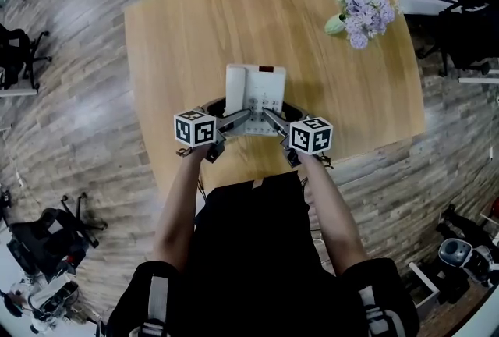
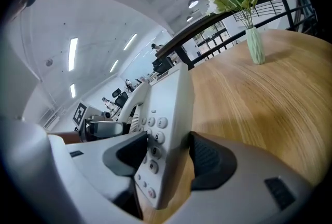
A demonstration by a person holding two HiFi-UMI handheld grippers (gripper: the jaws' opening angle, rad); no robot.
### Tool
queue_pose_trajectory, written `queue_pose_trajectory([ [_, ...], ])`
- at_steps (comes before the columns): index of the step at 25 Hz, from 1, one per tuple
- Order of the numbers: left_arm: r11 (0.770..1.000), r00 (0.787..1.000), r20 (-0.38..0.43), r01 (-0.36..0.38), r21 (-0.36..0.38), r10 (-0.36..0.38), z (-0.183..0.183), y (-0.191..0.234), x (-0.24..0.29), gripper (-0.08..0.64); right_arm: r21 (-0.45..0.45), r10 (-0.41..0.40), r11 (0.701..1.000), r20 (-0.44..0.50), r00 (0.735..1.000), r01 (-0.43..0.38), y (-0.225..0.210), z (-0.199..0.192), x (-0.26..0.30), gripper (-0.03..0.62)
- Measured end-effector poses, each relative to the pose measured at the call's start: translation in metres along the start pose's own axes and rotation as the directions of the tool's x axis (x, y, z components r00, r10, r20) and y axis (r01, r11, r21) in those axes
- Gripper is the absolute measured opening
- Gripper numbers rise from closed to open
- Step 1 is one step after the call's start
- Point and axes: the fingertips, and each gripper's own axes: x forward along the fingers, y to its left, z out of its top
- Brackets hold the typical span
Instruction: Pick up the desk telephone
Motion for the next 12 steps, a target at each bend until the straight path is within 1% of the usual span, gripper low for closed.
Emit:
queue_pose_trajectory([
  [7, 0.999, 1.000, -0.004, 0.011, 0.049, -0.010, -0.023, -0.012, -0.035, 0.381, 0.009, -0.015, 1.000, 0.036, 0.999, 0.015, 0.034, -0.030, -0.009, 0.265],
  [10, 0.999, 1.000, 0.002, 0.011, 0.052, -0.011, -0.025, -0.017, -0.043, 0.380, 0.012, -0.014, 1.000, 0.040, 0.999, 0.014, 0.043, -0.033, -0.012, 0.265],
  [12, 0.998, 1.000, 0.008, 0.008, 0.056, -0.008, -0.024, -0.021, -0.047, 0.381, -0.001, -0.015, 1.000, 0.042, 0.999, 0.015, 0.048, -0.032, -0.015, 0.265],
])
